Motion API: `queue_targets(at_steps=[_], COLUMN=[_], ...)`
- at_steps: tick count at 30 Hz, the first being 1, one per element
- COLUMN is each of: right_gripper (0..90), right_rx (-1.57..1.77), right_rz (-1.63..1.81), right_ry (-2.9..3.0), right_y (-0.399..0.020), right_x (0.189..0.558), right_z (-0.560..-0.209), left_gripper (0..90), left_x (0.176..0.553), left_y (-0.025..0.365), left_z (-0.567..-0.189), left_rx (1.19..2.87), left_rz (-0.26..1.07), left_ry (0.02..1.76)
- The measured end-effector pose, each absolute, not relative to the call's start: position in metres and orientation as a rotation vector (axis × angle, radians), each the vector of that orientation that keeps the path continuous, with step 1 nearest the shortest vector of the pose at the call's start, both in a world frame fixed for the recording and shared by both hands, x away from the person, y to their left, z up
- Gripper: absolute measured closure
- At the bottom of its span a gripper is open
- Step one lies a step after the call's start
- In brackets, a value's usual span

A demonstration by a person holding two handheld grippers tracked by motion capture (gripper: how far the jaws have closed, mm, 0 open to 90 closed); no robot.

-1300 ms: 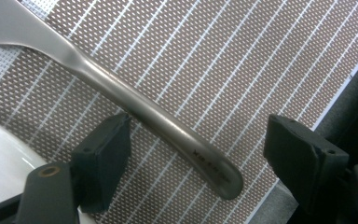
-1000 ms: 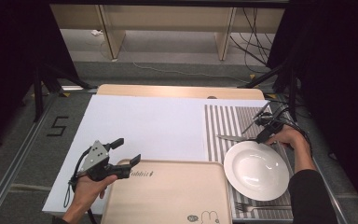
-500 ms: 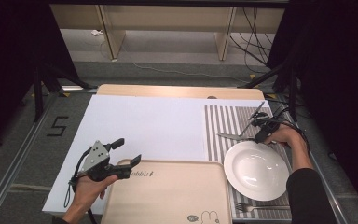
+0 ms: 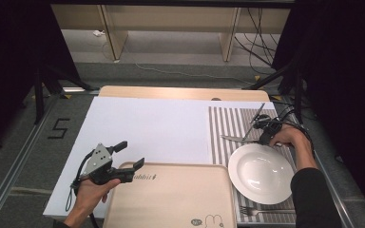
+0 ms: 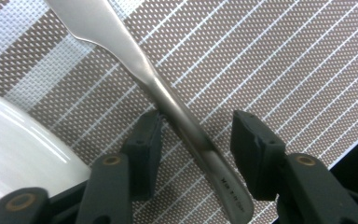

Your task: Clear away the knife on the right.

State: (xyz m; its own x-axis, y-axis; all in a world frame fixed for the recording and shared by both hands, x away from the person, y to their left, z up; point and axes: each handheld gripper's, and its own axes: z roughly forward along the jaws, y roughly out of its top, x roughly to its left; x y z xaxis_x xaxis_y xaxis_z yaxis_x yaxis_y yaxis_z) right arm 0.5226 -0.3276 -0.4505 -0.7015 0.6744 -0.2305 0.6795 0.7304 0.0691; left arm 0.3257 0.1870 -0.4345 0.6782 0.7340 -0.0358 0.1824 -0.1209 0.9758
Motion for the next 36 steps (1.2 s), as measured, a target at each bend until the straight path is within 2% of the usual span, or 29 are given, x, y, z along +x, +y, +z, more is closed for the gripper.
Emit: queue_targets(at_steps=[6,19,28,36], right_gripper=[60.3,65.8,76.7,79.7], right_rx=[1.08,1.048,1.017,1.025], right_rz=[-0.035,-0.061,-0.089,-0.091], right_ry=[2.72,2.75,2.78,2.773], right_y=[-0.326,-0.323,-0.318,-0.316], right_x=[0.523,0.524,0.523,0.522], right_z=[-0.45,-0.449,-0.45,-0.45], left_gripper=[16.0,16.1,16.0,16.1], left_x=[0.326,0.326,0.325,0.325], left_y=[0.187,0.186,0.186,0.186], left_z=[-0.435,-0.435,-0.435,-0.436], left_rx=[1.662,1.662,1.662,1.665], left_rz=[0.555,0.554,0.55,0.551], left_ry=[0.751,0.749,0.751,0.754])
